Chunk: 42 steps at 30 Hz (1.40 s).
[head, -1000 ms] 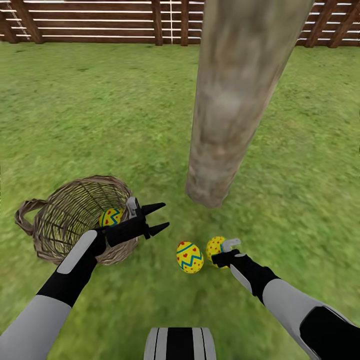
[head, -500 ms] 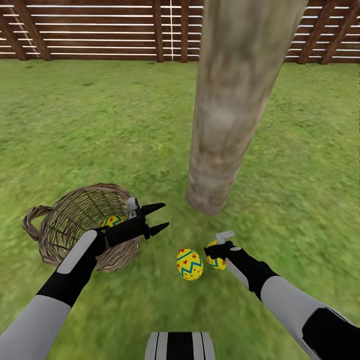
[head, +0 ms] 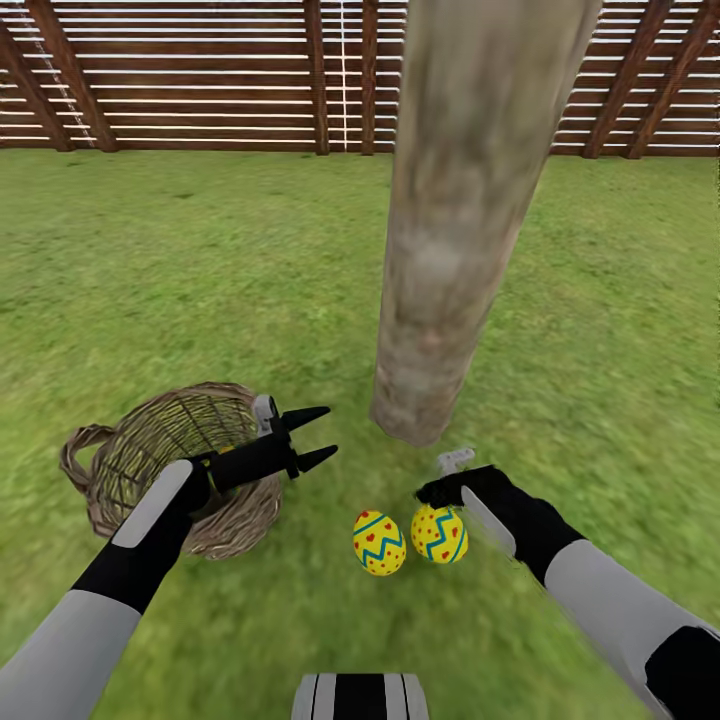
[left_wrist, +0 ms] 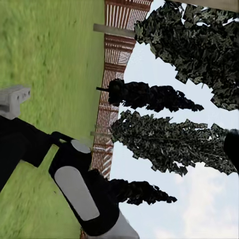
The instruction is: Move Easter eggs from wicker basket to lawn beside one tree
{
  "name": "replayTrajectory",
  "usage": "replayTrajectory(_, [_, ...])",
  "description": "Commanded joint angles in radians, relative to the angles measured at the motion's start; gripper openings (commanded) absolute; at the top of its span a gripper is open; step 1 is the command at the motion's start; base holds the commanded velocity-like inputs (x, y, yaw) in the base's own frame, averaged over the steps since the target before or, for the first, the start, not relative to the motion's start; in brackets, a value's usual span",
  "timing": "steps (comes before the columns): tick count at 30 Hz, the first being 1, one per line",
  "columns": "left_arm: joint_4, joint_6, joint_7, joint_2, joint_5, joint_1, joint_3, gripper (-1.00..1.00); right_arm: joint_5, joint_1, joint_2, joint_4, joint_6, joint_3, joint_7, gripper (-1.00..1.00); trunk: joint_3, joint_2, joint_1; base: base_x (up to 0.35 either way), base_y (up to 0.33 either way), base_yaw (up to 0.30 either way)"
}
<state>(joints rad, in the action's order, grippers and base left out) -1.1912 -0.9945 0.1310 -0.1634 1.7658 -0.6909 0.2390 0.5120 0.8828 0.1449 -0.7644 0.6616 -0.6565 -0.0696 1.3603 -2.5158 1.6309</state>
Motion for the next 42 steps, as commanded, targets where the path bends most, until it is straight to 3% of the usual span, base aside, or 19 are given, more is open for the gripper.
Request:
replayTrajectory(1, [0.0, -0.003, 0.011, -0.004, -0.008, -0.001, 0.001, 1.0, 0.011, 0.001, 0.015, -0.041, 0.05, 0.013, -0.006, 1.0, -0.003, 0.0, -0.001, 0.0, 0.0, 0.0])
replayTrajectory(3, [-0.007, -0.009, 0.012, -0.01, -0.007, 0.0, 0.0, 1.0, 0.014, 0.0, 0.042, -0.12, 0.137, 0.042, -0.003, 1.0, -0.011, 0.0, -0.001, 0.0, 0.0, 0.0])
replayTrajectory(5, [-0.01, -0.011, 0.012, -0.011, -0.006, 0.0, 0.0, 1.0, 0.031, 0.0, 0.045, -0.134, 0.178, 0.046, 0.001, 1.0, -0.019, 0.001, -0.002, 0.0, 0.0, 0.0])
replayTrajectory(8, [-0.014, -0.012, 0.012, -0.008, -0.006, 0.0, 0.002, 1.0, 0.105, 0.001, 0.057, -0.144, 0.201, 0.047, 0.019, 1.0, -0.03, 0.002, -0.004, 0.0, 0.0, 0.0])
replayTrajectory(11, [-0.021, -0.013, 0.012, -0.007, -0.006, 0.0, 0.004, 1.0, 0.13, 0.0, 0.078, -0.17, 0.207, 0.047, 0.027, 1.0, -0.042, 0.002, -0.005, 0.0, 0.0, 0.0])
replayTrajectory(20, [-0.026, -0.013, 0.012, -0.007, -0.006, 0.0, 0.005, 1.0, 0.137, -0.004, 0.081, -0.197, 0.207, 0.047, 0.035, 1.0, -0.077, 0.004, -0.009, 0.0, 0.0, 0.0])
replayTrajectory(26, [-0.024, -0.013, 0.014, -0.005, -0.005, 0.0, 0.005, 1.0, 0.137, -0.004, 0.083, -0.196, 0.207, 0.047, 0.099, 1.0, -0.1, 0.006, -0.012, 0.0, 0.003, 0.0])
replayTrajectory(42, [-0.027, -0.013, 0.016, -0.004, 0.0, 0.0, 0.011, 1.0, 0.137, -0.004, 0.086, -0.193, 0.207, 0.047, 0.126, 1.0, -0.155, 0.01, -0.019, 0.0, 0.208, 0.08])
